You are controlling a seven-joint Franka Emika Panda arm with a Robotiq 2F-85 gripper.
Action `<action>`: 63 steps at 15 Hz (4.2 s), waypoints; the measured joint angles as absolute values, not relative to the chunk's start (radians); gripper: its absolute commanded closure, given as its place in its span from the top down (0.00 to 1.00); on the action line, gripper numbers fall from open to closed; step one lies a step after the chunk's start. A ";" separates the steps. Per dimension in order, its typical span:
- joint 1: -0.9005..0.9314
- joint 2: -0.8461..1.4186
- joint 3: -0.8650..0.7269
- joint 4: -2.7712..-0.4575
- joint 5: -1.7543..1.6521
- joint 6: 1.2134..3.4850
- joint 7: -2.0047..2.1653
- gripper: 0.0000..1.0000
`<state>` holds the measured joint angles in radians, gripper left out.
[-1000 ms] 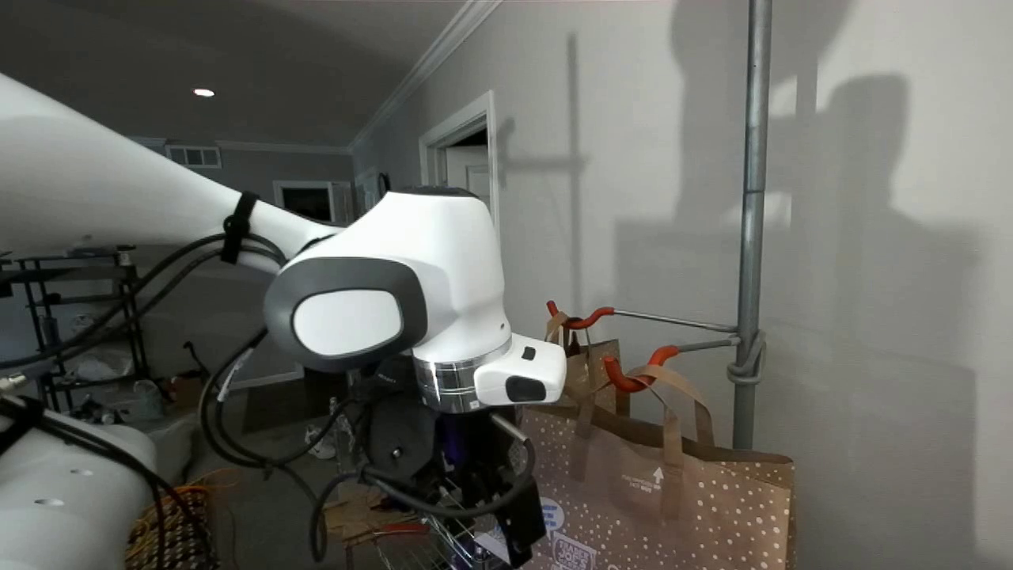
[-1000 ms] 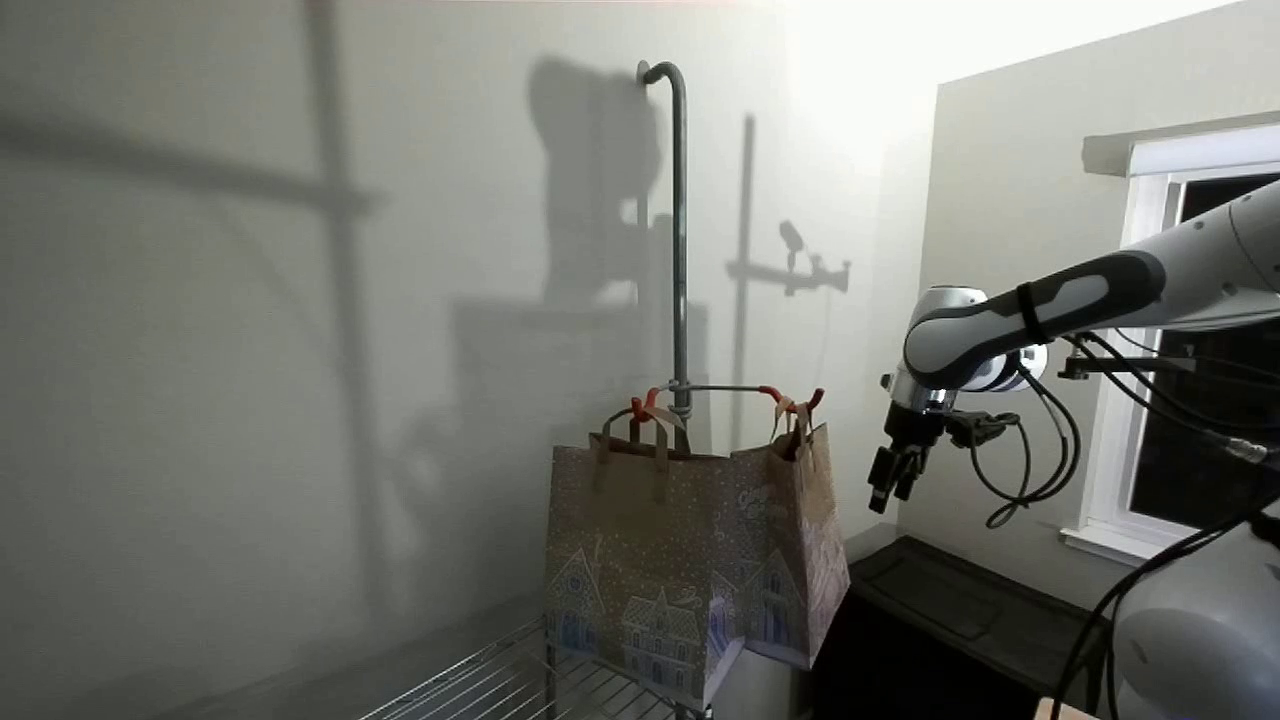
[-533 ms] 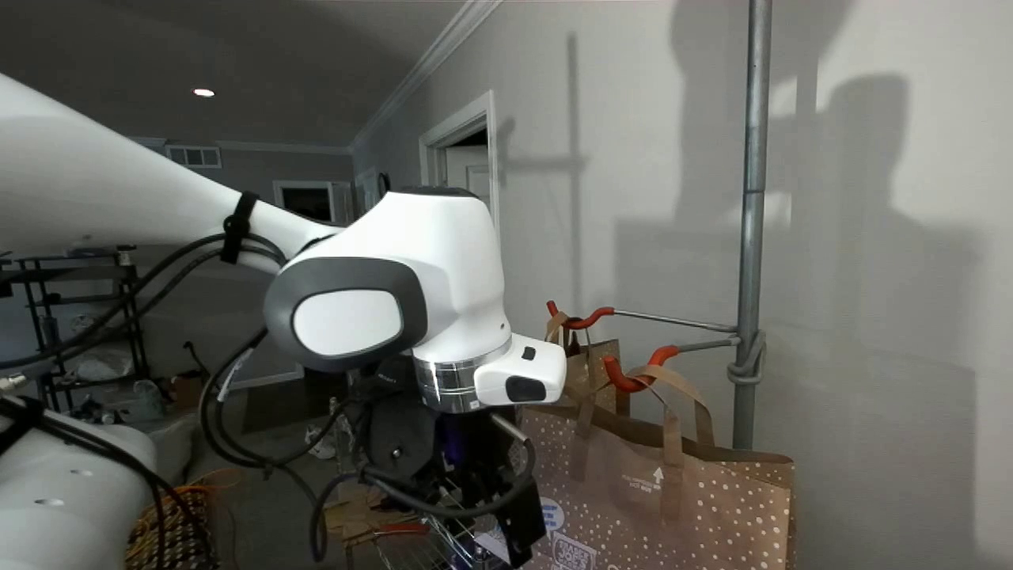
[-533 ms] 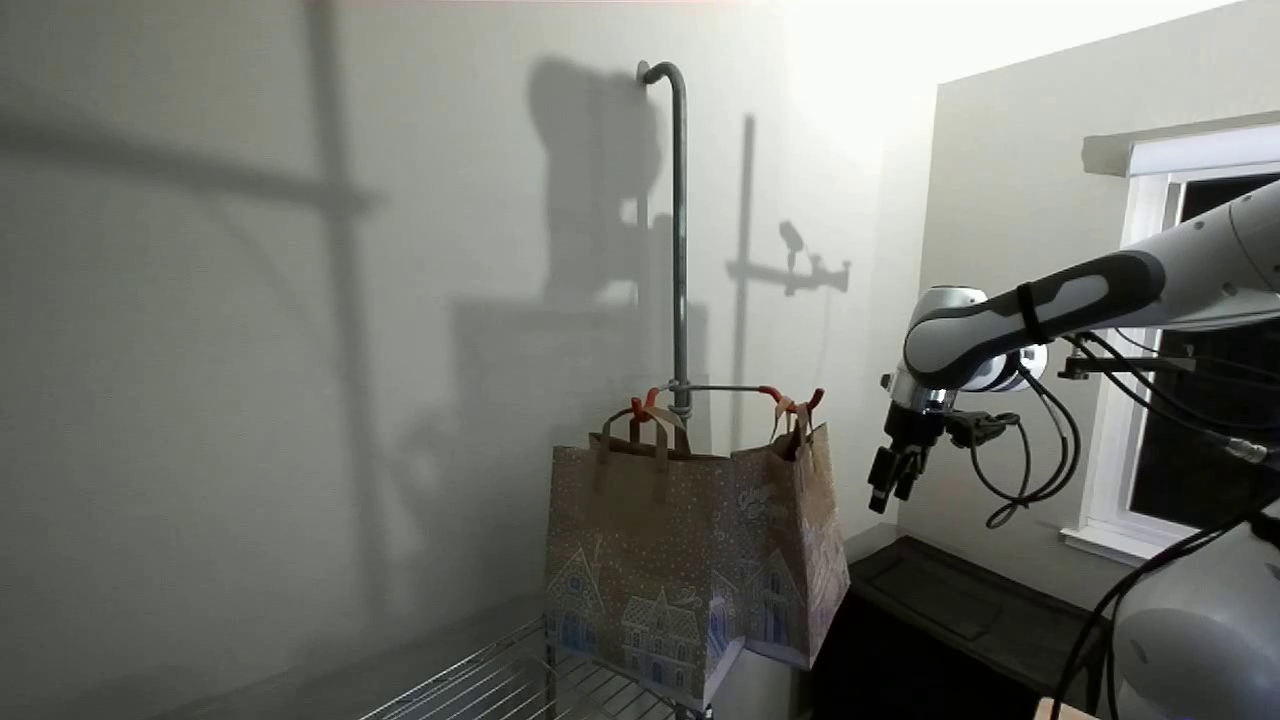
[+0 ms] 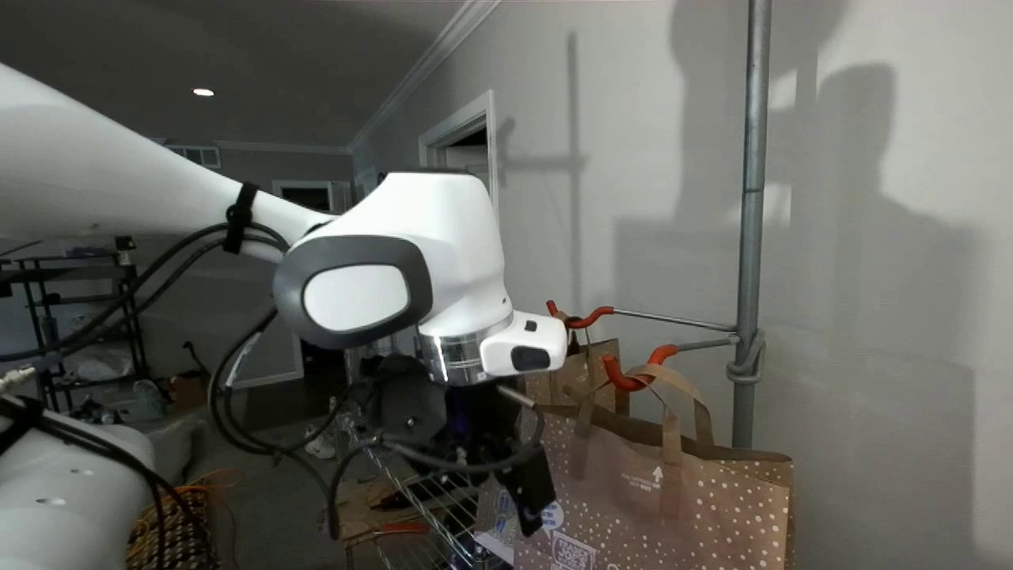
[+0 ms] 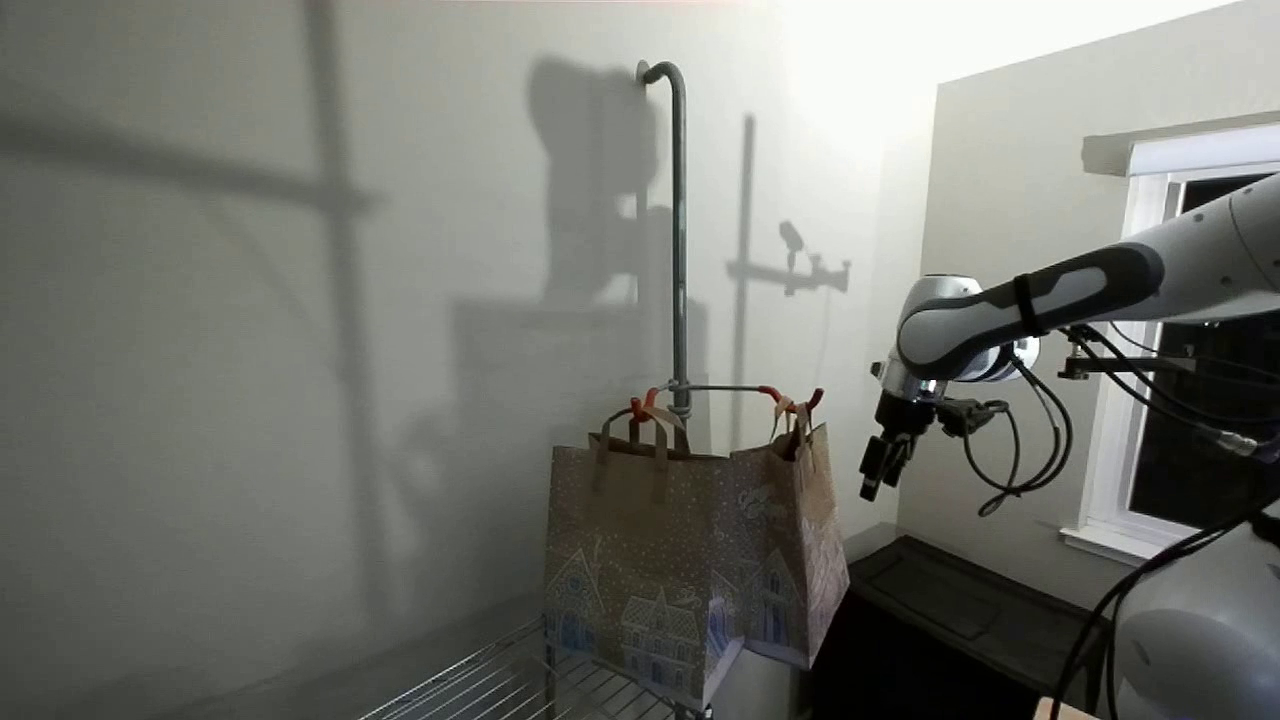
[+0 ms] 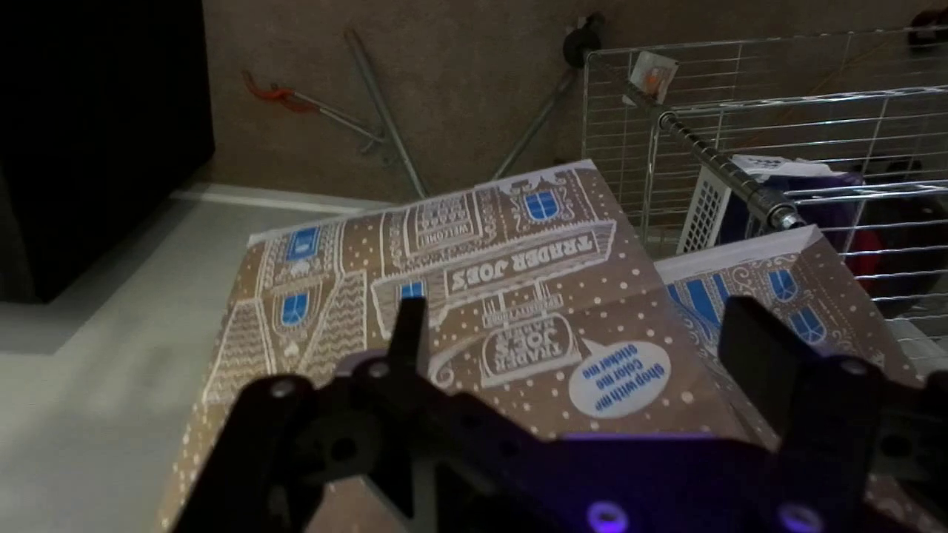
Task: Put the gift bags on the rack on the left
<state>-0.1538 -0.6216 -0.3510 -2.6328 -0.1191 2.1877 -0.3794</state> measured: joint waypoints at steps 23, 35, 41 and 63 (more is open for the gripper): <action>0.132 -0.593 -0.082 -2.321 -0.190 2.198 -0.594 1.00; 0.178 -0.353 -0.083 -2.331 -0.109 2.427 -0.576 1.00; 0.171 -0.308 -0.086 -2.339 -0.031 2.566 -0.520 1.00; 0.100 -0.244 -0.066 -2.340 -0.052 2.745 -0.381 1.00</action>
<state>0.1001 -0.2444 -0.0662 -2.3395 -0.0519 2.7447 -0.3810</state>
